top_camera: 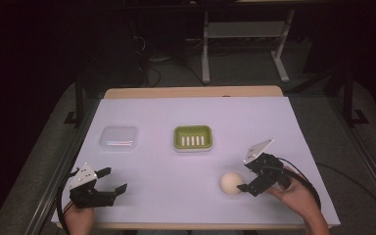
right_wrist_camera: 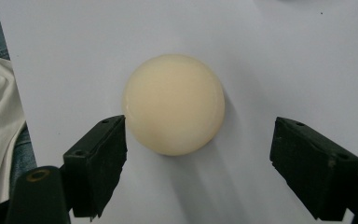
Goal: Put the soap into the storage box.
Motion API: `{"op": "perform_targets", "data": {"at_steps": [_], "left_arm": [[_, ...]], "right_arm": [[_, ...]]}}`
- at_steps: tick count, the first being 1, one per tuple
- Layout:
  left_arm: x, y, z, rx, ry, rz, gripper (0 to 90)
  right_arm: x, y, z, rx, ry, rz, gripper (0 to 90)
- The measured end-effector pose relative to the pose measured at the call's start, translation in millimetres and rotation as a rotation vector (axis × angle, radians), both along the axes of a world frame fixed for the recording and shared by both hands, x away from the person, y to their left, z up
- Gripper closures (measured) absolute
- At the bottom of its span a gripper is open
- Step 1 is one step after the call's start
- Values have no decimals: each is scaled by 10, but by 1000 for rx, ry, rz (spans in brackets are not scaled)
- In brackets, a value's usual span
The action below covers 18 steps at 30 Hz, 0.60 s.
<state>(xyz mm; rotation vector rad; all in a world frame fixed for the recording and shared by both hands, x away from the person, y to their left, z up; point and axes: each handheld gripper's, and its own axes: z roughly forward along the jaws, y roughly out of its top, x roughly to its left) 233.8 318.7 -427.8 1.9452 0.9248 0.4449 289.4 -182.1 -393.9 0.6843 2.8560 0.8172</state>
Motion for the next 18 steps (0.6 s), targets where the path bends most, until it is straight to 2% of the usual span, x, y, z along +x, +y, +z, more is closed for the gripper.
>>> {"op": "perform_targets", "data": {"at_steps": [6, 10, 18], "left_arm": [[-5, -1, 3, -3, 3, 5, 130], [-6, -2, 5, -2, 1, 4, 130], [-4, 6, 9, 2, -6, -1, 130]], "right_arm": [[17, 40, 0, -1, -10, 8, 180], [19, 83, -15, 3, 4, 17, 181], [11, 159, -47, -7, 4, 32, 183]]}}
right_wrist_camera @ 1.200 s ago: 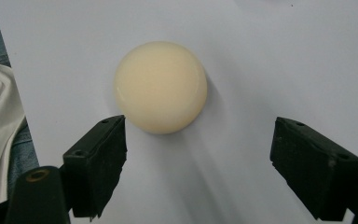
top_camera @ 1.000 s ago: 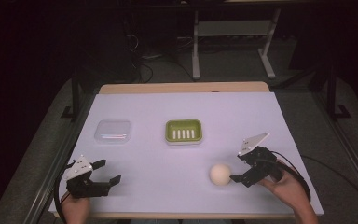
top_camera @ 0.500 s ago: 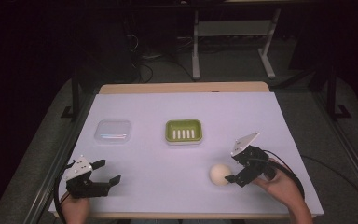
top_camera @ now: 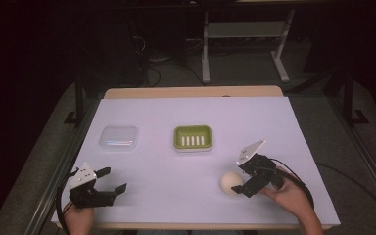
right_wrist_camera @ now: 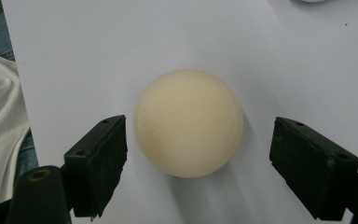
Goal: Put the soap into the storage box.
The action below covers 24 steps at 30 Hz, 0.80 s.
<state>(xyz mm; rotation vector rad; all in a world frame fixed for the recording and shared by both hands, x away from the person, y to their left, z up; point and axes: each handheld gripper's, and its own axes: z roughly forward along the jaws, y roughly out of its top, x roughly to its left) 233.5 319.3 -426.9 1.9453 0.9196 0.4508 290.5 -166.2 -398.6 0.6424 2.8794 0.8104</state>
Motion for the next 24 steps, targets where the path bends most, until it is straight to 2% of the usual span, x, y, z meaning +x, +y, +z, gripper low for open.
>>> {"op": "perform_targets", "data": {"at_steps": [14, 24], "left_arm": [[-9, 1, 0, -12, 4, 6, 130], [-4, 0, 3, 3, 0, -4, 130]], "right_arm": [[11, 123, -81, -11, 17, 24, 181], [16, 148, -97, -10, 11, 10, 160]]}}
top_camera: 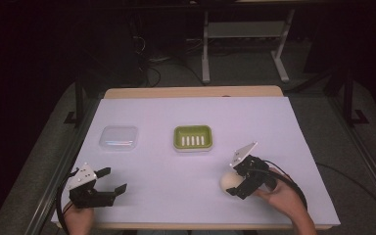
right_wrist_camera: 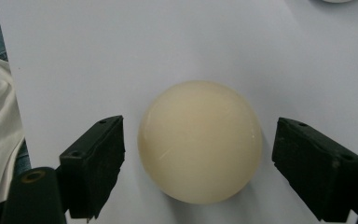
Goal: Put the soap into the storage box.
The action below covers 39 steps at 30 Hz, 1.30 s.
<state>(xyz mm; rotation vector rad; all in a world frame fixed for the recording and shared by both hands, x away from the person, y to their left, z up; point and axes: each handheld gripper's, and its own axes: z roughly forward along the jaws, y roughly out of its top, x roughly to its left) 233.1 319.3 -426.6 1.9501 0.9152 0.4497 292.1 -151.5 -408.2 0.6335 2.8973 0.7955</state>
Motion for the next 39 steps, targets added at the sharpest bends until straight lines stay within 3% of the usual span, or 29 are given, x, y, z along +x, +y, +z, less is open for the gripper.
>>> {"op": "perform_targets", "data": {"at_steps": [17, 21, 39], "left_arm": [[-4, -17, -4, -10, 4, 1, 130], [-5, -17, -5, -11, 5, 1, 130], [-3, -16, -8, -13, 6, 3, 130]], "right_arm": [[16, 92, -125, -38, 33, -3, 144], [23, 103, -160, -61, 30, 3, 144], [41, 109, -209, -72, 24, -1, 186]]}}
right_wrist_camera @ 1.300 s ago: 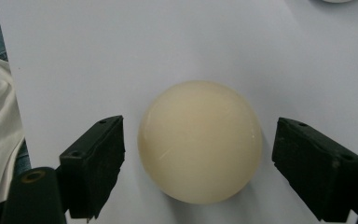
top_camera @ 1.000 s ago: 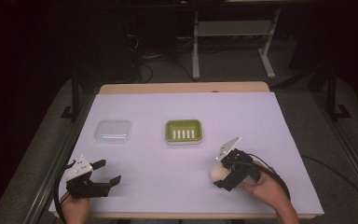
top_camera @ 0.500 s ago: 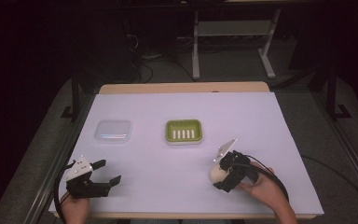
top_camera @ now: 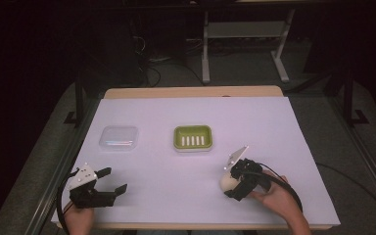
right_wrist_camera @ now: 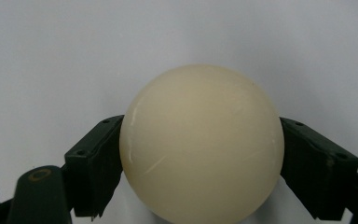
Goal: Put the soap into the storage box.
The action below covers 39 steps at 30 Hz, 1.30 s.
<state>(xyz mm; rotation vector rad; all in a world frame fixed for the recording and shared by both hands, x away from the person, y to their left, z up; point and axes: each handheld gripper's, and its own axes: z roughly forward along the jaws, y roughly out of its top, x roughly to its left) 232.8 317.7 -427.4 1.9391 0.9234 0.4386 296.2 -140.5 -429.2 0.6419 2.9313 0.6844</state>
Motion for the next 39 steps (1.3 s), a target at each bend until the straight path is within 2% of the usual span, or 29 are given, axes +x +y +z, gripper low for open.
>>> {"op": "perform_targets", "data": {"at_steps": [32, 39], "left_arm": [[-1, 10, 4, 9, -7, -4, 130], [1, 14, 1, 7, -7, -3, 130]], "right_arm": [[-1, 20, -6, -11, 2, 12, 222], [4, 38, 5, -26, -1, 26, 223]]}}
